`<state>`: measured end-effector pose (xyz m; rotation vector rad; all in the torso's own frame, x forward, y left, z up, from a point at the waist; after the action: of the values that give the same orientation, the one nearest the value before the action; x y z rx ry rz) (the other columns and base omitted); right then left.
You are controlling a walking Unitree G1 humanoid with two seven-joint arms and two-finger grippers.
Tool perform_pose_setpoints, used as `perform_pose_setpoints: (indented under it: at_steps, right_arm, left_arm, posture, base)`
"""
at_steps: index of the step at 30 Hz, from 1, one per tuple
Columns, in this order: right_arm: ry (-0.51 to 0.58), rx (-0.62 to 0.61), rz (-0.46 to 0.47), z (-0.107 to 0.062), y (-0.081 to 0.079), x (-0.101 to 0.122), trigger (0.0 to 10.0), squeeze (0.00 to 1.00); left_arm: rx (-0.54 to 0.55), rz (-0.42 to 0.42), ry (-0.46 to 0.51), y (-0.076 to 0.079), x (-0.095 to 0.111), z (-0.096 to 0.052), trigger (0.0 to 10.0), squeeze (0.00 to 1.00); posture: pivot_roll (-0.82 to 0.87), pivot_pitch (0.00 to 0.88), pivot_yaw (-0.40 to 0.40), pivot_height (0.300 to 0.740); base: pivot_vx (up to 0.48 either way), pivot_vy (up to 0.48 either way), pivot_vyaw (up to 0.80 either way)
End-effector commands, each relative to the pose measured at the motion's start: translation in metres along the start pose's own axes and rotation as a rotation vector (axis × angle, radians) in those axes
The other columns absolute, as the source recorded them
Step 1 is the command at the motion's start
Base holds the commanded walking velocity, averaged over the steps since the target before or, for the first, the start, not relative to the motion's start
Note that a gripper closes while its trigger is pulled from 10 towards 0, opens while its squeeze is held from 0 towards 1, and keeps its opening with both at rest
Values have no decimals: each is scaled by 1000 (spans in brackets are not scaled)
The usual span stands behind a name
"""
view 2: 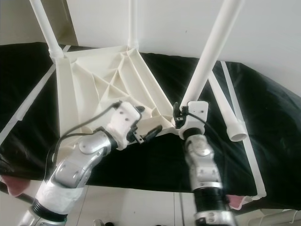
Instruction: Building children table
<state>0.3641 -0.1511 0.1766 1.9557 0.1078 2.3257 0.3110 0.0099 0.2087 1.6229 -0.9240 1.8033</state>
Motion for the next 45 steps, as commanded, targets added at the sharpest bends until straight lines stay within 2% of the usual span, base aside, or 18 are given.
perform_pose_setpoints:
  at_steps: [1, 2, 9, 20, 21, 22, 25, 26, 27, 28, 36, 42, 43, 44, 45]
  right_arm:
    - [-107, -44, 16, -8, 1, -25, 10000, 0]
    - [-108, -61, 26, -9, -3, -23, 10000, 0]
    - [-118, -158, 48, -14, -2, -19, 10000, 0]
    - [-132, -211, 58, -19, -1, -19, 10000, 0]
    - [-133, -215, 61, -19, 0, -20, 10000, 0]
    - [-135, -220, 55, -19, 0, -19, 10000, 0]
    - [-131, -213, 56, -20, 0, -18, 10000, 0]
    - [-126, -209, 57, -20, -1, -17, 10000, 82]
    - [-118, -205, 57, -20, 0, -16, 10000, 604]
    - [-103, -200, 59, -20, 2, -14, 10000, 1000]
    - [-57, -131, 45, -18, 5, -6, 10000, 1000]
    - [-12, 13, 22, -12, 4, 0, 10000, 1000]
    - [1, 53, -2, -9, 6, 2, 10000, 90]
    - [1, 53, -2, -9, 6, 2, 10000, 90]
    - [0, 69, -12, -8, 7, 2, 10000, 0]
  left_arm:
    - [18, -30, -14, -2, -8, -2, 3020, 0]
    - [8, -27, -5, -1, -8, -4, 0, 0]
    - [-9, -30, -7, 1, -8, -5, 0, 0]
    - [-20, -25, -13, 3, -9, -5, 0, 0]
    - [-18, -21, -18, 3, -9, -4, 3333, 0]
    - [-13, -6, -35, 3, -11, -3, 10000, 0]
    - [-14, -1, -41, 3, -11, -2, 10000, 0]
    - [-15, 0, -41, 3, -11, -2, 10000, 0]
    - [-17, 1, -43, 3, -12, -2, 10000, 0]
    - [-18, 2, -45, 3, -12, -2, 10000, 0]
    - [-18, 1, -49, 3, -12, -2, 10000, 0]
    - [-18, 0, -50, 2, -11, -3, 10000, 0]
    - [-19, 1, -51, 2, -11, -3, 10000, 0]
    - [-19, 1, -51, 2, -11, -3, 10000, 0]
    - [-20, 0, -52, 3, -11, -3, 10000, 0]
  posture:
    - [-87, 154, -32, 740]
    - [-86, 153, -28, 740]
    - [-84, 153, -23, 740]
    - [-87, 149, -24, 740]
    - [-86, 149, -24, 740]
    - [-85, 145, -23, 740]
    - [-83, 142, -26, 740]
    - [-83, 142, -26, 740]
    - [-82, 141, -26, 740]
    - [-81, 139, -27, 740]
    - [-80, 140, -28, 740]
    - [-83, 142, -27, 740]
    - [-84, 143, -25, 740]
    - [-84, 143, -25, 740]
    - [-84, 143, -25, 740]
  base:
    - [0, 0, 0]
    - [0, 0, 0]
    - [0, 0, 0]
    - [0, 0, 0]
    - [0, 0, 0]
    - [0, 0, 0]
    - [0, 0, 0]
    - [0, 0, 0]
    - [0, 0, 0]
    - [0, 0, 0]
    - [0, 0, 0]
    - [0, 0, 0]
    - [0, 0, 0]
    - [0, 0, 0]
    - [0, 0, 0]
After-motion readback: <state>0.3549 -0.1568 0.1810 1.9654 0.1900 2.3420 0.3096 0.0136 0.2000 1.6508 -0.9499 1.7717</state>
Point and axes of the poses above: a point about 5 cm out from each wrist's last joint towards the gripper, its own z axis pointing out of the wrist towards the gripper, its own x axis along the axis of the wrist's last joint, y = z × x, the point moved 4 cm from there along z, pointing out of the wrist towards the gripper, and after that the axes turned 9 degrees about -z, right-handed, at the moved point
